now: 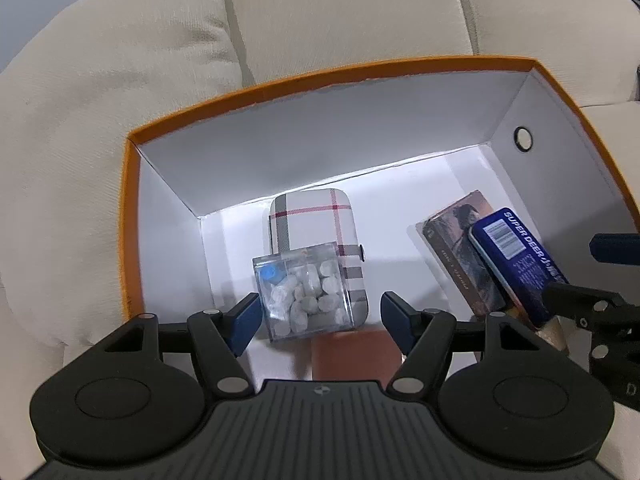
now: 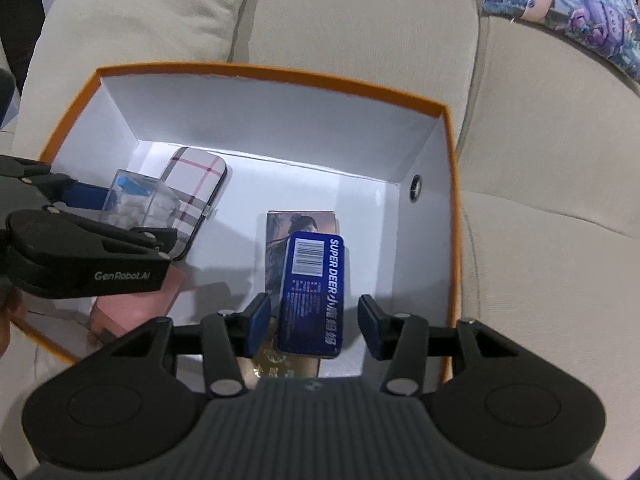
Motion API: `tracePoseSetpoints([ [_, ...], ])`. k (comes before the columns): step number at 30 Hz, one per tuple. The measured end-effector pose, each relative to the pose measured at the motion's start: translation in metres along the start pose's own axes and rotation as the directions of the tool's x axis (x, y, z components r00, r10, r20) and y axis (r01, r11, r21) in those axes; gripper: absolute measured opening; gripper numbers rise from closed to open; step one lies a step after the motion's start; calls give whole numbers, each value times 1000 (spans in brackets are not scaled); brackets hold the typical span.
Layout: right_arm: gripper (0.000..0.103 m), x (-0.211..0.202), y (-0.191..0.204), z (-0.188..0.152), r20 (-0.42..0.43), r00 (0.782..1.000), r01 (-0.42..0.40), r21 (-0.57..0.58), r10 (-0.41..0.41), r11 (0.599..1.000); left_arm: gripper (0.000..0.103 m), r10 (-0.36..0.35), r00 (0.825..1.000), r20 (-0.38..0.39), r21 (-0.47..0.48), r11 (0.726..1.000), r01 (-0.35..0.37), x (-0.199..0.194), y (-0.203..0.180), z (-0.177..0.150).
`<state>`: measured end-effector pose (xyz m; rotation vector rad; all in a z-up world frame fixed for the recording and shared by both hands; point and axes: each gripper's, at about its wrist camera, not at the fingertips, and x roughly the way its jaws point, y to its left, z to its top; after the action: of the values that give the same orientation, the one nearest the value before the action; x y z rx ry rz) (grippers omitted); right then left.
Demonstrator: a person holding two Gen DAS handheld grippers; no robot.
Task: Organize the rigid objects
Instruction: 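Lower the pill box and blue box into the orange box and release both, then move the left tool to the white tube while the right tool approaches the yellow tape measure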
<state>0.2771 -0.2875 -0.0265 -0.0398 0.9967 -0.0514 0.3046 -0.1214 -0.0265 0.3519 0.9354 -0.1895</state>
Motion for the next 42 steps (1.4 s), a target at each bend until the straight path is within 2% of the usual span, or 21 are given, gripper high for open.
tracePoseSetpoints([
  [4,51,-12,1,-1,9,1000,-3,-4,4,1000,87,2,1000,16,-3,1000,-2,-13,0,-3],
  [23,55,-84,14,-19,67,998,14,-6,-14,1000,88,-2,998,65,-5,1000,3,-80,8,-23],
  [26,55,-94,17,-28,70,997,20,-5,-19,1000,88,-4,997,76,9,1000,4,-95,5,-32],
  [30,62,-110,18,-47,92,995,26,7,-27,1000,88,-13,995,95,29,1000,10,-113,-2,-48],
  [33,62,-116,17,-65,86,996,39,14,-40,999,89,-33,995,99,41,999,29,-123,-10,-62],
  [42,64,-131,-3,-113,57,996,61,94,-67,994,89,-97,992,82,39,995,94,-137,-56,-96],
])
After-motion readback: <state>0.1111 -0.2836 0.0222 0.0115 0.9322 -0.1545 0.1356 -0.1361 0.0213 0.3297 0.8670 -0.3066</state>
